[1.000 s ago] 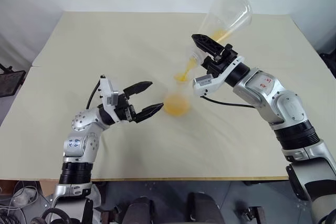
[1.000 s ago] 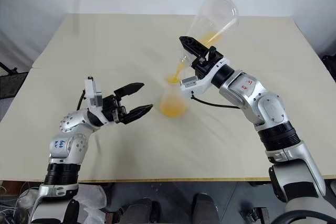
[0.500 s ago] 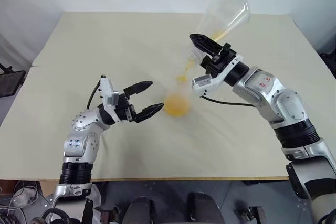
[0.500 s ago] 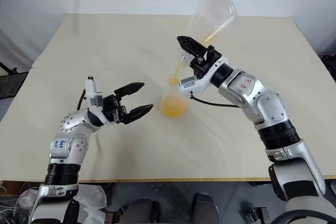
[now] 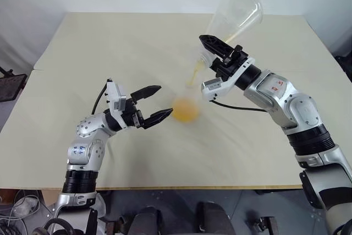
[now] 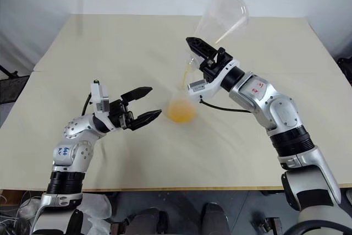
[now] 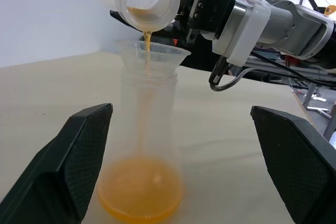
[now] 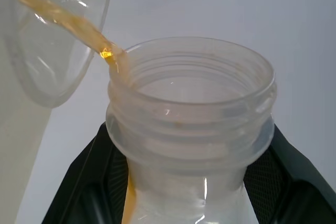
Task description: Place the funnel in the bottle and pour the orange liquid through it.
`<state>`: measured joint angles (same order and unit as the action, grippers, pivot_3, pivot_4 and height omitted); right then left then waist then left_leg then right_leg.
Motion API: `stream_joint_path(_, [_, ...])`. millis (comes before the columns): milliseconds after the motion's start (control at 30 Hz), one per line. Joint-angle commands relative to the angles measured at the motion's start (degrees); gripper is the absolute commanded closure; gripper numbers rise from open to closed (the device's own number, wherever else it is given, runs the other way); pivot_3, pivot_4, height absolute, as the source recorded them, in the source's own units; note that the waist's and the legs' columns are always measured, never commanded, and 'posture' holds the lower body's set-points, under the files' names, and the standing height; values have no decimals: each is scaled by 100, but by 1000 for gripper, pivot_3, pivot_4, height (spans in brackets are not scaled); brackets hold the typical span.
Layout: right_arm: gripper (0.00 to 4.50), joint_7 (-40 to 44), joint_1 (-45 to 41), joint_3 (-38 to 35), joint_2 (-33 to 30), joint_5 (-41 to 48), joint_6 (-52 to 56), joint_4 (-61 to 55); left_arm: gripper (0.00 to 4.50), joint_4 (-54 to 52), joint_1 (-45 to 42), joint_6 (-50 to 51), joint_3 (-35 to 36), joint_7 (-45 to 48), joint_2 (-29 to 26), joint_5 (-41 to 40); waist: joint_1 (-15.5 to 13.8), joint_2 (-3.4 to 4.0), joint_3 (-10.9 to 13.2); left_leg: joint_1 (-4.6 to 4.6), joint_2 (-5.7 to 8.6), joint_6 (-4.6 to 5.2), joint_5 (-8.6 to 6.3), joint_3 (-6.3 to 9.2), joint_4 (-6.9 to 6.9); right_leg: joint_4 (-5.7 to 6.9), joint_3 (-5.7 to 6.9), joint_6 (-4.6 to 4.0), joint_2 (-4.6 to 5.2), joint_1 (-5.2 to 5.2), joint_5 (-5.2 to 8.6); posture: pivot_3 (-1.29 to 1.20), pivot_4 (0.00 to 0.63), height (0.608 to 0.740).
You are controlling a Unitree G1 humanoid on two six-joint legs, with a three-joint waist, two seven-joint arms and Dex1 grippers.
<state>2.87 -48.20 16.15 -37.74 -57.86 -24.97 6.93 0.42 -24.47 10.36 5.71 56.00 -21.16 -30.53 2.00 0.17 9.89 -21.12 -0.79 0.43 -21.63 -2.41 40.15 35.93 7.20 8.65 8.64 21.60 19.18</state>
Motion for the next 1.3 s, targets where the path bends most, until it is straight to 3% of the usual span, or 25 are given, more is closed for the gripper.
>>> stream_joint_path(33, [2028,-181,-112,-39,-73,-27,-8,-164,0,-275,-17,-61,15,-11,-42,-61,0,0,0,0,0,0,0,0,0,0,0,0,0,0,0,0,150,740])
stream_joint_path(400, [2028,-318,-127,1,-105,-111,-33,-123,0,-209,-54,-111,2,-10,-12,-48,0,0,0,0,0,0,0,0,0,0,0,0,0,0,0,0,150,740])
stream_joint_path(800, [2028,8,19,-83,21,383,112,-320,0,-207,-51,-124,23,-5,-34,-60,2,0,0,0,0,0,0,0,0,0,0,0,0,0,0,0,150,740])
stream_joint_path(1000, [2028,535,114,-229,124,1220,186,-510,0,-165,-74,-128,32,26,-54,-61,1,0,0,0,0,0,0,0,0,0,0,0,0,0,0,0,150,740])
stream_joint_path(1300, [2028,1792,434,-1337,659,3869,1670,-1146,0,-127,-88,-92,-13,72,-53,-57,-17,0,0,0,0,0,0,6,0,0,5,0,0,-2,0,0,150,740])
